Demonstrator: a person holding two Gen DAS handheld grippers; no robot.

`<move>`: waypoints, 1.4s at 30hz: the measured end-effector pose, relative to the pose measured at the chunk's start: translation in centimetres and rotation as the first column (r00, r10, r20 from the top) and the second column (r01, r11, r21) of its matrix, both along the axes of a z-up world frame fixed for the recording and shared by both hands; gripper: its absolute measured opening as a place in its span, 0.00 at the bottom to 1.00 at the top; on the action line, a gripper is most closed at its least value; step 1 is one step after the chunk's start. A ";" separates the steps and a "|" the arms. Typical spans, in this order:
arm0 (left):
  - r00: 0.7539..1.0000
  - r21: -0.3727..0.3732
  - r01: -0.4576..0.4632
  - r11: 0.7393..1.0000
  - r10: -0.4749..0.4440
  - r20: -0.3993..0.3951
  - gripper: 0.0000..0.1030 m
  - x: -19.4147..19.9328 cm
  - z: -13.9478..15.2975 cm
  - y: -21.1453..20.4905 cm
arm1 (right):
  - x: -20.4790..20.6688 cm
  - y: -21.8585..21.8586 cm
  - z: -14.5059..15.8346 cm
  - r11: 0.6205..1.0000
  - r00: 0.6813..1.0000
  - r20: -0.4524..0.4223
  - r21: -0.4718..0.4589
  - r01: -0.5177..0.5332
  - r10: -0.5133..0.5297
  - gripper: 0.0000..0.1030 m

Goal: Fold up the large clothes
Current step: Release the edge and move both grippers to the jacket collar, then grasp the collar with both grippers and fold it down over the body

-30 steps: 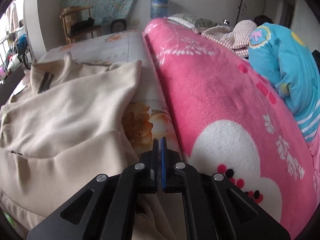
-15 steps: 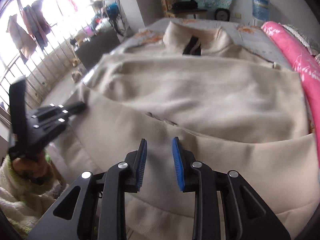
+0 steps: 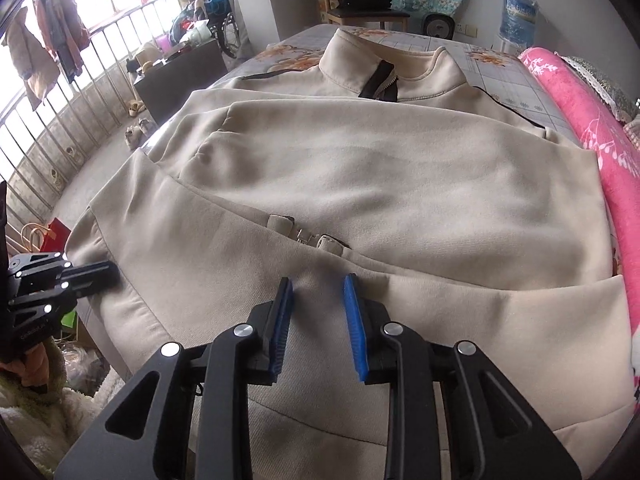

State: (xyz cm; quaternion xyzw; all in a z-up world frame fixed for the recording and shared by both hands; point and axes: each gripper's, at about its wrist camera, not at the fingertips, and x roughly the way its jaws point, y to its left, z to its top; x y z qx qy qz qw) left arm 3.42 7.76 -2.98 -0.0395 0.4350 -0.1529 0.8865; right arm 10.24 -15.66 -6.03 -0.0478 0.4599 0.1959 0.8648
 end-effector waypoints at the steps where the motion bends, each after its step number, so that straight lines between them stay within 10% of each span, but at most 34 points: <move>1: 1.000 0.003 -0.015 1.000 0.015 0.016 0.07 0.0 0.6 0.4 | -0.5 -0.2 0.7 1.000 1.000 0.023 -0.002 -0.003 0.003 0.29; 4: 0.996 -0.010 -0.075 0.997 0.075 0.041 0.14 0.5 1.8 2.0 | -2.3 -2.7 2.9 0.999 0.995 0.088 0.013 0.044 -0.045 0.46; 11: 0.977 -0.076 -0.204 0.976 0.198 -0.076 0.20 2.8 -0.3 5.3 | -3.5 -12.9 1.1 0.928 0.927 0.066 -0.040 0.371 -0.368 0.50; 19: 0.982 -0.060 -0.182 0.981 0.178 -0.064 0.21 4.7 4.2 5.4 | -1.5 -15.0 3.8 0.938 0.943 0.006 0.103 0.331 -0.333 0.64; 30: 0.996 -0.047 -0.065 0.997 0.062 -0.059 0.51 22.1 10.7 -0.5 | 13.6 -9.8 12.5 0.975 0.982 0.102 0.170 0.143 -0.162 0.80; 42: 0.985 0.016 -0.089 0.996 0.090 -0.147 0.41 38.1 4.4 -8.5 | 32.8 -4.0 5.0 0.977 0.976 -0.095 0.066 0.204 -0.197 0.80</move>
